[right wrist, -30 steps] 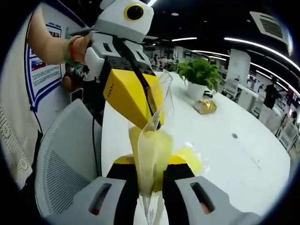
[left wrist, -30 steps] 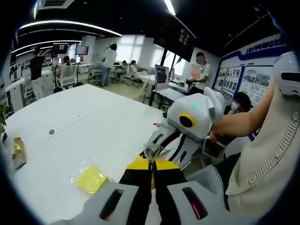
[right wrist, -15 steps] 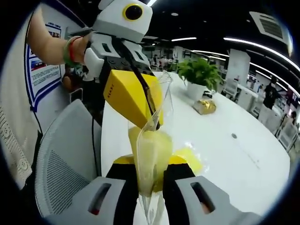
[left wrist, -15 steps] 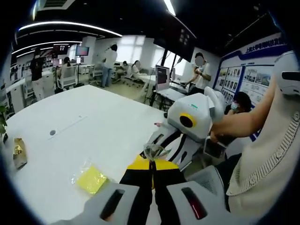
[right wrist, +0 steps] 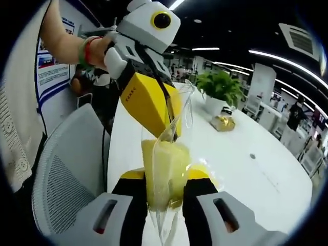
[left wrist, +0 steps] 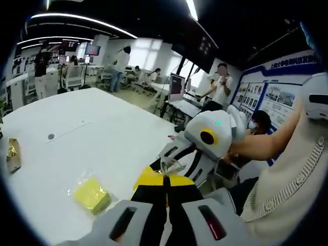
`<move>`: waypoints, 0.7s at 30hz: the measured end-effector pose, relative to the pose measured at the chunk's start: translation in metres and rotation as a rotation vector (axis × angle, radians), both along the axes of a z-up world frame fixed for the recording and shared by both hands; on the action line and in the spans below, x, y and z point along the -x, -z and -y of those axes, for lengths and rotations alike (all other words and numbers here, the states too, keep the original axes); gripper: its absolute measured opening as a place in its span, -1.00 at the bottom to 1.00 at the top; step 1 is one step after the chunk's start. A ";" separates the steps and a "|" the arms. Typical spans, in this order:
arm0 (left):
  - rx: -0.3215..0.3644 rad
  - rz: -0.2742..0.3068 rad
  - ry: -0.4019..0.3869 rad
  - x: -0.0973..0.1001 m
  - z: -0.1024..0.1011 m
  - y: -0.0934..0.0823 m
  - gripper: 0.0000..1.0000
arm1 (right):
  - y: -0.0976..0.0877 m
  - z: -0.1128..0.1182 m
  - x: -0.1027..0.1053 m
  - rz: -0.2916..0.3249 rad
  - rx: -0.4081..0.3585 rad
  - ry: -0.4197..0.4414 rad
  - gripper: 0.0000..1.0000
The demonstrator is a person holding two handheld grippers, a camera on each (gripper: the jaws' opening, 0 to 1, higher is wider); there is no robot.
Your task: Compare the silicone blocks by pressing each to a similar depth, holding the contact briefly, and releasing to observe deformation and rebound differences across the visible hardness samples.
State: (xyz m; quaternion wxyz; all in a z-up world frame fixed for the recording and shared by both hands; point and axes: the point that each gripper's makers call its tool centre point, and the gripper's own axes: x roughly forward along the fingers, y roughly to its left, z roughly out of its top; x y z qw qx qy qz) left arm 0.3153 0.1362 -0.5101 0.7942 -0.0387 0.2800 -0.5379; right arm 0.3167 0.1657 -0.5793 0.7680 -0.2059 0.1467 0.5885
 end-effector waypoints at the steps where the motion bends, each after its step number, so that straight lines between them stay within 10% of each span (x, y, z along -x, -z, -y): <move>1: 0.002 0.000 0.002 0.000 0.000 0.000 -1.00 | 0.000 0.001 0.000 0.004 -0.001 -0.002 -0.54; 21: 0.034 -0.098 0.001 -0.004 0.010 0.006 -1.00 | 0.001 0.018 0.002 -0.072 -0.059 0.087 -0.09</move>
